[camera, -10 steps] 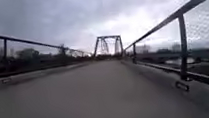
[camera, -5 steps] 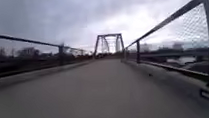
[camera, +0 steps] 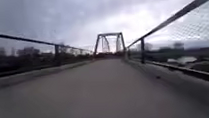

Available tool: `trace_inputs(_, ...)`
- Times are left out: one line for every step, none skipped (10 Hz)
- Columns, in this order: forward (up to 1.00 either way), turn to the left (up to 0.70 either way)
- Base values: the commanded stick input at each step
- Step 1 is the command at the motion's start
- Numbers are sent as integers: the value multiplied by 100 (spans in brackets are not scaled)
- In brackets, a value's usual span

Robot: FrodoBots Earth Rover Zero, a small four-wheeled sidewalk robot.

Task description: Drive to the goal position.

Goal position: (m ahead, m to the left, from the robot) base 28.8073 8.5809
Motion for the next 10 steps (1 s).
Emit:
trace_inputs(100,0)
trace_inputs(100,0)
trace_inputs(100,0)
trace_inputs(100,0)
trace_inputs(100,0)
trace_inputs(100,0)
trace_inputs(100,0)
trace_inputs(100,0)
trace_inputs(100,0)
trace_inputs(100,-3)
